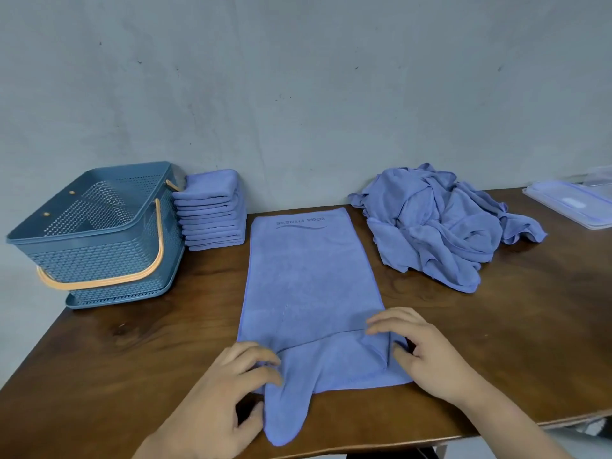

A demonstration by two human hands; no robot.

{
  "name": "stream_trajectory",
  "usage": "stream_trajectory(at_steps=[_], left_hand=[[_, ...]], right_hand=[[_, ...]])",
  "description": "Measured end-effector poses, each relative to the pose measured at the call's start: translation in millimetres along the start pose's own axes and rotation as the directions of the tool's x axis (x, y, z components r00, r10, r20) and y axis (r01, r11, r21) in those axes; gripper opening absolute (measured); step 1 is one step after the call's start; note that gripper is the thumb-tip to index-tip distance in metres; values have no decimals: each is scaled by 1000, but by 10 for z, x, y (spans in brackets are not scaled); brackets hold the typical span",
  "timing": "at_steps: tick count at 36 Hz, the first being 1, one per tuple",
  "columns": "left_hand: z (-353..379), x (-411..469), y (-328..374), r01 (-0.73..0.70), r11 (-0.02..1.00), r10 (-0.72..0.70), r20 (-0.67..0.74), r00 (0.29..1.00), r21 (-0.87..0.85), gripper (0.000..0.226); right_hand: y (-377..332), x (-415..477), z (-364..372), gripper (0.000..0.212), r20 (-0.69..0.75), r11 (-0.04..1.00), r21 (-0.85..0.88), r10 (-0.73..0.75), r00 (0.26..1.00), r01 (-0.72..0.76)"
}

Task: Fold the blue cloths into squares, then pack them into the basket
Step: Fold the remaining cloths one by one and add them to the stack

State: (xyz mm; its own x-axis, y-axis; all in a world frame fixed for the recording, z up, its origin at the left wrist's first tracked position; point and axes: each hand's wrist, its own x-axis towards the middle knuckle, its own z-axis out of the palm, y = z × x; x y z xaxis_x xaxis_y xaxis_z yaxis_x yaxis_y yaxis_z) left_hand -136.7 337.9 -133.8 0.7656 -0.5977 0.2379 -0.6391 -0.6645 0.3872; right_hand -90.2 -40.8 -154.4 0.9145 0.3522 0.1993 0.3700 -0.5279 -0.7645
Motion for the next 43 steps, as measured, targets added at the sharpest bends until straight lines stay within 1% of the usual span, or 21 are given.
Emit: stream_trajectory(at_steps=[2,6,8,11,13,15,17,18,19,20,22,24,27,28,30,32,35,38,41,42,43], left_hand=[[33,11,-10,-26,1000,26,0,1000,-2,37],[106,9,-73,-30,1000,30,-27,999,1,30],[139,21,-104,-33,999,33,-45,998,4,26],[170,47,-135,-21,1000,21,-34,999,14,34],[189,49,-154,-17,998,18,-18,1000,53,35],[205,36,-168,-45,995,48,-32,998,94,24],[195,33,-153,-60,995,68,-91,994,82,16],[189,32,-148,-41,998,46,-138,989,39,14],[180,32,-132,-1,999,-7,-191,982,-43,14],[171,32,-109,53,986,-91,-246,965,-157,14],[154,48,-42,153,897,-299,-315,901,-415,16],[152,97,10,234,783,-462,-288,839,-576,27],[134,207,25,340,664,-594,-194,781,-666,42],[126,240,4,355,643,-615,-181,768,-679,43],[116,285,-23,374,609,-646,-163,746,-700,37],[125,294,-35,385,577,-656,-127,744,-720,34],[120,242,4,383,543,-626,-56,778,-747,32],[80,182,1,388,533,-583,6,812,-752,32],[37,163,6,356,526,-570,-9,822,-773,31],[29,175,19,346,513,-585,-25,811,-785,30],[22,190,24,336,500,-607,-47,793,-798,35]], right_hand=[[17,10,22,58,15,999,-48,-17,1000,18],[23,19,63,41,-45,997,-71,13,999,-16],[21,25,63,40,-58,994,-103,29,998,-35],[34,56,54,45,-42,984,-172,46,998,-53],[52,65,67,38,-32,974,-222,42,999,-48],[46,64,86,30,-44,971,-236,30,999,-40],[29,64,79,24,-71,981,-186,46,996,-59],[31,66,70,20,-89,987,-145,61,994,-74],[33,67,58,15,-108,992,-91,81,991,-91],[37,68,42,10,-118,994,-23,106,987,-110],[38,66,26,12,-134,983,130,148,980,-131],[31,62,9,14,-168,961,240,178,970,-135],[41,79,-30,12,-193,944,294,212,958,-150],[52,90,-34,14,-185,941,299,217,959,-155],[72,107,-27,21,-151,939,302,219,964,-165],[77,106,-31,26,-118,939,300,210,971,-167],[30,67,-76,20,-105,919,370,189,976,-139],[-43,36,-146,18,-81,864,479,220,972,-155],[-104,42,-179,17,-68,819,540,274,959,-196],[-115,57,-176,16,-69,806,556,290,954,-205],[-125,76,-168,14,-74,800,562,301,951,-209]])
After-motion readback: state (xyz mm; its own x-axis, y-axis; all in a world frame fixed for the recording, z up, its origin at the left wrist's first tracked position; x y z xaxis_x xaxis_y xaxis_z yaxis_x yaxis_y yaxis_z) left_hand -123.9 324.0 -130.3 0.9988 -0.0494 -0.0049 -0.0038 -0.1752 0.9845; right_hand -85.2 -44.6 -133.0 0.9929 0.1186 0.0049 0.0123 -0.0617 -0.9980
